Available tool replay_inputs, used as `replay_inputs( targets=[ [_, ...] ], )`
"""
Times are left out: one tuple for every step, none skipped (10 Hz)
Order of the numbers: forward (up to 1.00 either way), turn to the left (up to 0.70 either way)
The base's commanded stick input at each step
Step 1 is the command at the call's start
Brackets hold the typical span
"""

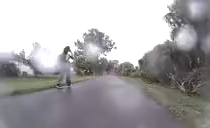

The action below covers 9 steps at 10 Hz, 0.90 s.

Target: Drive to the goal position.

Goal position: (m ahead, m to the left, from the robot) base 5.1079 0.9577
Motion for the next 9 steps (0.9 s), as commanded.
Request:
replay_inputs(
  targets=[
    [0.85,0.0],
    [0.85,0.0],
    [0.85,0.0],
    [0.85,0.0],
    [0.85,0.0],
    [0.85,0.0],
    [0.85,0.0],
    [0.85,0.0],
    [0.85,0.0]
  ],
)
